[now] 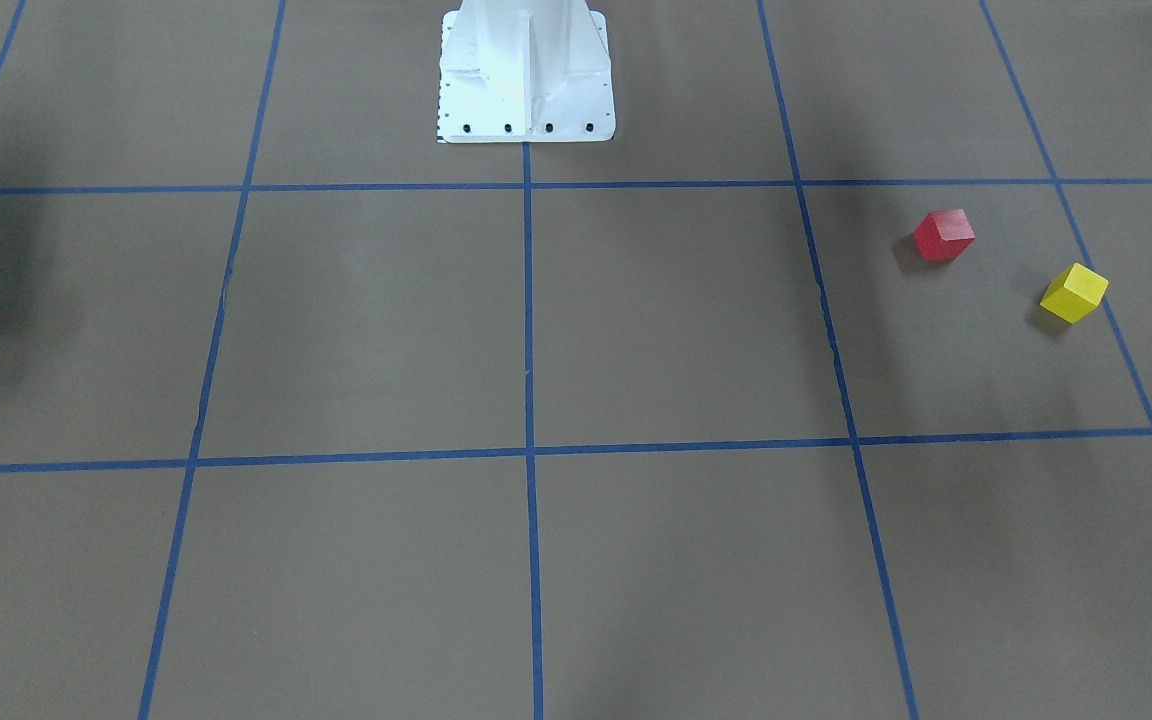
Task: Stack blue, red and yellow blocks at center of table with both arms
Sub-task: 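Lower the right gripper onto the blue cube and grasp it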
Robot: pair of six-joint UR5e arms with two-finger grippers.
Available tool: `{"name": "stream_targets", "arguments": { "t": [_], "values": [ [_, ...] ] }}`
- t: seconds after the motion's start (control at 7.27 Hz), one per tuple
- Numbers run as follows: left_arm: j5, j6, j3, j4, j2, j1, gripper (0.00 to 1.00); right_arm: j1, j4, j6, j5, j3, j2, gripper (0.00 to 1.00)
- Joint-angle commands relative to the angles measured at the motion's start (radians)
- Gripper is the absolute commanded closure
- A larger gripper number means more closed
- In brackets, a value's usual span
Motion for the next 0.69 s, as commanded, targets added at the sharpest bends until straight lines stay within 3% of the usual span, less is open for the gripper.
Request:
{"name": "stream_targets", "arguments": {
  "t": [0.0, 0.55],
  "values": [
    [0.001, 0.0, 0.0, 0.002, -0.002, 0.0, 0.0, -0.019, 0.007, 0.001, 0.001, -0.01, 0.001, 0.01],
    [0.001, -0.001, 0.002, 0.002, -0.003, 0.0, 0.0, -0.059, 0.007, 0.001, -0.002, -0.057, 0.032, 0.03]
  ]
}}
